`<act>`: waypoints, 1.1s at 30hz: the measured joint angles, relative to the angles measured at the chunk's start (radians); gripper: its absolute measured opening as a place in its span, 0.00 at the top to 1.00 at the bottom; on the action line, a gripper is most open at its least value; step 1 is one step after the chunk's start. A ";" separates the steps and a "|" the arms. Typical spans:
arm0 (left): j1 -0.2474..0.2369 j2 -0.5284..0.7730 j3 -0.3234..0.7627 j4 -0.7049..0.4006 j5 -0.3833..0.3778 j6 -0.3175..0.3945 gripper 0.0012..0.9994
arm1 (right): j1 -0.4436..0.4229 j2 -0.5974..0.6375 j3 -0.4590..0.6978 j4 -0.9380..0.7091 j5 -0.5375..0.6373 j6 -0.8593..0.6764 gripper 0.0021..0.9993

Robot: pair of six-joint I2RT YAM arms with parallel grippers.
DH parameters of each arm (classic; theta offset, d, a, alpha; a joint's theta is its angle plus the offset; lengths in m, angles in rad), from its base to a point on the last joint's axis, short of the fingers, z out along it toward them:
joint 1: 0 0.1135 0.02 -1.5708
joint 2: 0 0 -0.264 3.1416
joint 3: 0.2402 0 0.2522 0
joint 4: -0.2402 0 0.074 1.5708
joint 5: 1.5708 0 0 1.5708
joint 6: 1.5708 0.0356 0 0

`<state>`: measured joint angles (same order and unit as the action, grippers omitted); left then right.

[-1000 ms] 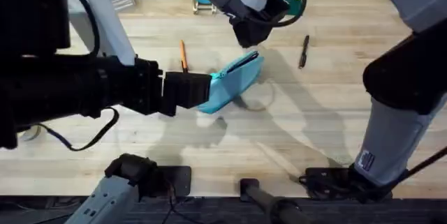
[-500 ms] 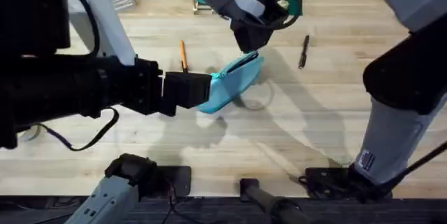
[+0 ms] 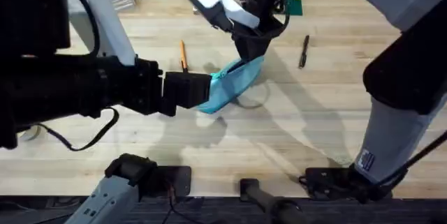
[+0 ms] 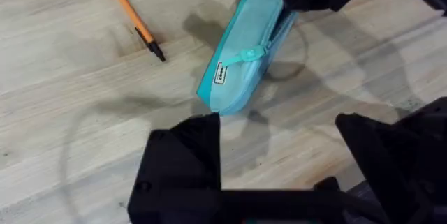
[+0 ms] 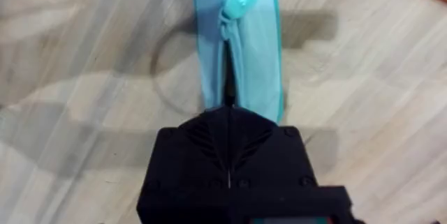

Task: Unzip the bag, pick up the pens from the table one at a time and place them inside, then zip the bag closed.

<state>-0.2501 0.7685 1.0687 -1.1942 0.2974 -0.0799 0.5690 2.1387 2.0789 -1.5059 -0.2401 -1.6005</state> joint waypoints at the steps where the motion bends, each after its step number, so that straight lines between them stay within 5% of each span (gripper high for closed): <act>1: 0.000 0.000 0.000 0.000 0.000 0.000 0.01 | 0.000 0.000 -0.007 0.001 0.000 0.000 0.97; 11: 0.000 0.000 0.000 0.000 0.000 0.000 0.00 | -0.001 0.000 -0.096 0.058 -0.013 0.003 0.97; 33: 0.000 0.000 0.000 -0.105 -0.003 0.000 0.00 | -0.001 0.039 -0.103 0.112 -0.026 0.024 0.97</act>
<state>-0.2501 0.7685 1.0687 -1.2991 0.2944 -0.0799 0.5682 2.1781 1.9755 -1.3937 -0.2665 -1.5768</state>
